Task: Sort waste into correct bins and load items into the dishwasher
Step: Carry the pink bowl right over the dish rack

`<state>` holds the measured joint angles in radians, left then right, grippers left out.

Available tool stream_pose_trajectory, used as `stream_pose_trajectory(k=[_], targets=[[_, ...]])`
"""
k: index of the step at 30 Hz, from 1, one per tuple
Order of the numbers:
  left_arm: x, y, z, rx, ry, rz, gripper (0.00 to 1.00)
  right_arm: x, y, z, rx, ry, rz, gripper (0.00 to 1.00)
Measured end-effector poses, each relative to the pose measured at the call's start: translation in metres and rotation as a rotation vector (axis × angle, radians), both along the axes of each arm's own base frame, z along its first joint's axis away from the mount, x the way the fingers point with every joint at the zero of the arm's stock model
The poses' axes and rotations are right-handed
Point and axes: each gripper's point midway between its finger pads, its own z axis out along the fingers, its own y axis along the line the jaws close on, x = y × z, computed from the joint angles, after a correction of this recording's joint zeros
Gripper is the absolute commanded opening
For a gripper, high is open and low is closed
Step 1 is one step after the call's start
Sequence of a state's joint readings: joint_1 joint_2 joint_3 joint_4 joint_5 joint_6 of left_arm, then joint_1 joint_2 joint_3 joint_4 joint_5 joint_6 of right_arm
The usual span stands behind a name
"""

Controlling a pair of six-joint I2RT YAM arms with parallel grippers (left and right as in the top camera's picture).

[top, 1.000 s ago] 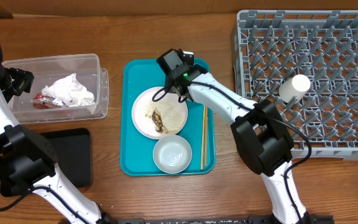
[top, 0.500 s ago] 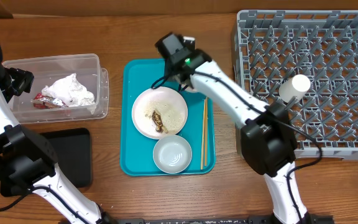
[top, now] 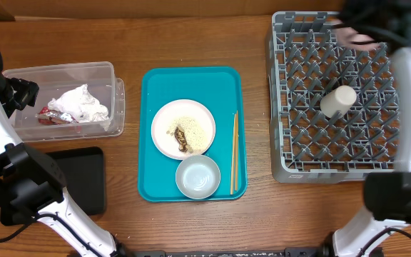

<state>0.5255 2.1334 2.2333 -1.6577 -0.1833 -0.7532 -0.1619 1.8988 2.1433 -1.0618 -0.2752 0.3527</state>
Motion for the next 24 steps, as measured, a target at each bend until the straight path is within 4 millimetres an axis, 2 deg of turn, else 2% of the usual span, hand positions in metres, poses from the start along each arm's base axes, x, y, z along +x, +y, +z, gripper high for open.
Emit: stream_pose_trajectory(k=[5,8,13,18,24], targets=[[0.000,0.000,0.000,0.000,0.000,0.000,1.00,-0.015,-0.066,-0.017,0.220,-0.029,0.102,0.04],[0.000,0.000,0.000,0.000,0.000,0.000,1.00,-0.025,-0.087,-0.038,0.345,-0.037,0.153,0.04],[0.000,0.000,0.000,0.000,0.000,0.000,1.00,-0.029,-0.093,-0.077,0.531,-0.065,0.244,0.04],[0.000,0.000,0.000,0.000,0.000,0.000,1.00,-0.034,-0.091,-0.105,0.678,-0.077,0.286,0.04],[0.000,0.000,0.000,0.000,0.000,0.000,1.00,-0.047,-0.097,-0.123,0.766,-0.028,0.231,0.04]])
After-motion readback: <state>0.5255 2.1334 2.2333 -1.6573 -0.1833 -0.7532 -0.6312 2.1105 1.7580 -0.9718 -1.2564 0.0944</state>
